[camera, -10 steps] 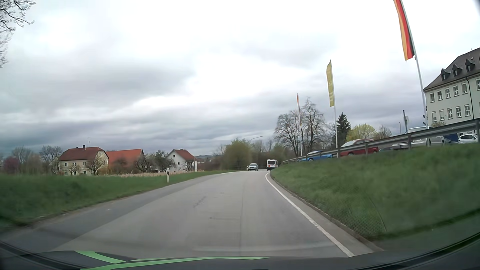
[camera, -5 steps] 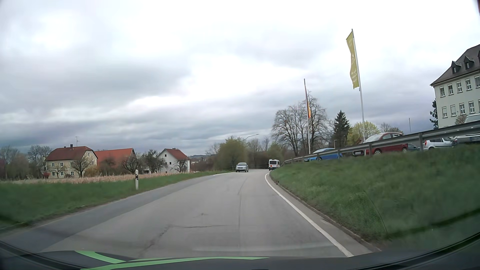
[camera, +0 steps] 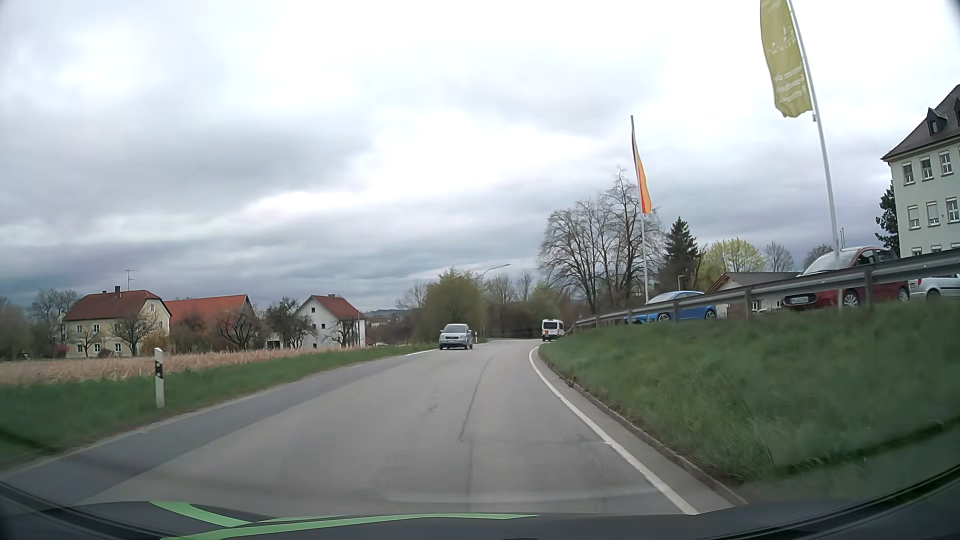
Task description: Follow the waypoints while adhering to traffic rules and regulations
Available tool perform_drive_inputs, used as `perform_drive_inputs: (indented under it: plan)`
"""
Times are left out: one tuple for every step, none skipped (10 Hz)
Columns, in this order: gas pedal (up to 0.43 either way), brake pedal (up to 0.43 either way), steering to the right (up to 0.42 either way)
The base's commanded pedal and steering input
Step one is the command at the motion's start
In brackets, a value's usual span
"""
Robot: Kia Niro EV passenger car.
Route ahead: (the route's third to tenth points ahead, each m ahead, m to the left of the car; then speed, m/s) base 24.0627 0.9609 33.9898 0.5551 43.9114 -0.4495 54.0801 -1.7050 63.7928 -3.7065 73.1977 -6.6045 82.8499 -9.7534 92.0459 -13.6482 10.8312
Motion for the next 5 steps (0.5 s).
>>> perform_drive_inputs:
  plan:
    - [0.059,0.0,0.011]
    - [0.059,0.0,0.011]
    - [0.059,0.0,0.01]
    - [0.059,0.0,0.01]
    - [0.059,0.0,0.011]
